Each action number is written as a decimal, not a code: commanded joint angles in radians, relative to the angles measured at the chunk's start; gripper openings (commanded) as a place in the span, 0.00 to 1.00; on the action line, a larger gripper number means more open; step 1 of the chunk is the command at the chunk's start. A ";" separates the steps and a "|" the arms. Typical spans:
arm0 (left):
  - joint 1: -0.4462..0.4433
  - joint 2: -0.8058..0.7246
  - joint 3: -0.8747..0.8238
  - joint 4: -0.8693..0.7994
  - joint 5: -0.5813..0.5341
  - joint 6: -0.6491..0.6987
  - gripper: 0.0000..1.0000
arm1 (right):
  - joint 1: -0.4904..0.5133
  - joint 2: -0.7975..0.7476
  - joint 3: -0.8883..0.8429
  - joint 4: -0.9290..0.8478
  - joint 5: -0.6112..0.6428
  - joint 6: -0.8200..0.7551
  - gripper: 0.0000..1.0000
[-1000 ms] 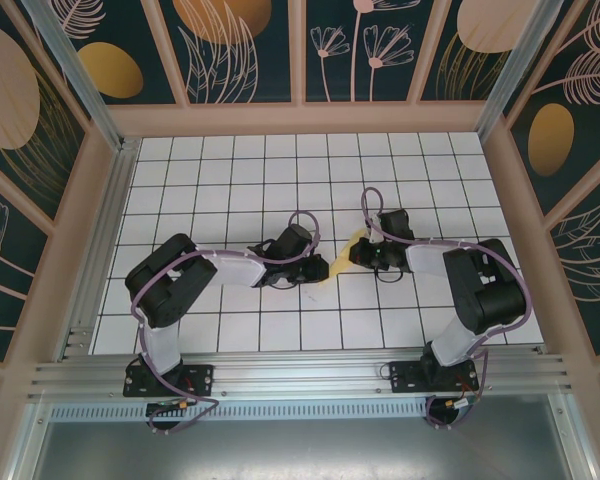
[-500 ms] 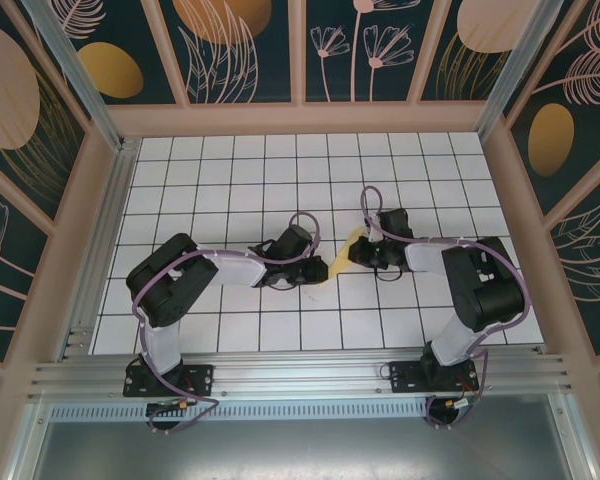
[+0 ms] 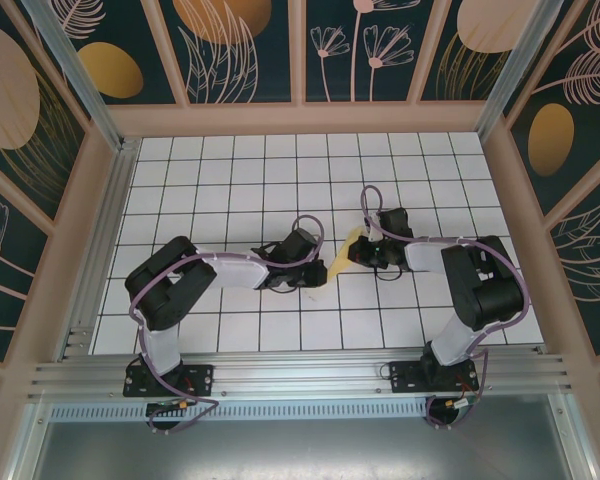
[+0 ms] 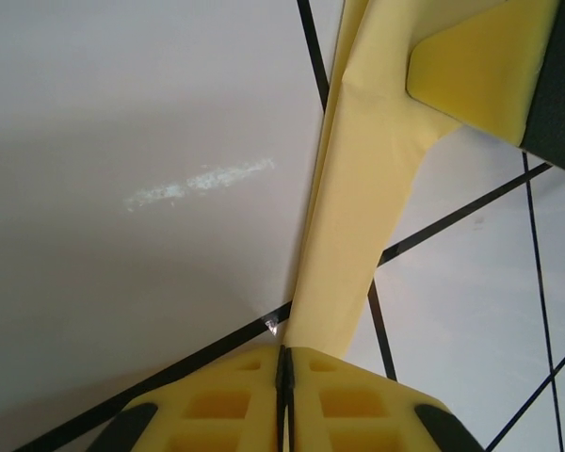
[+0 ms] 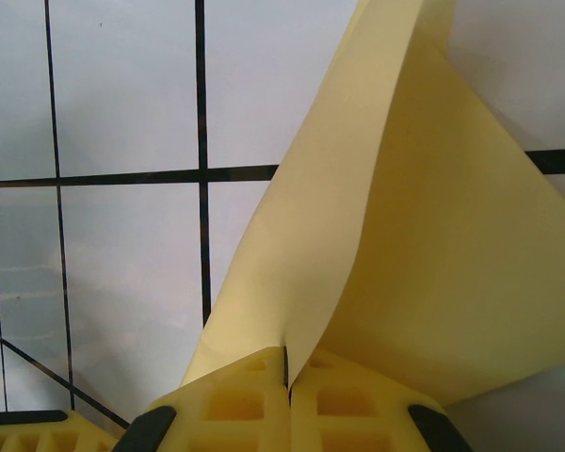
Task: Fold a paper plane with a square sheet of paper (pick it up from the middle)
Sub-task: Fold the wing for the fifth time at the center of the table.
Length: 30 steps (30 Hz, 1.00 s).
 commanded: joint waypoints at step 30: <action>-0.014 -0.129 0.059 -0.028 -0.080 -0.081 0.16 | -0.016 0.069 0.014 -0.083 0.051 0.007 0.00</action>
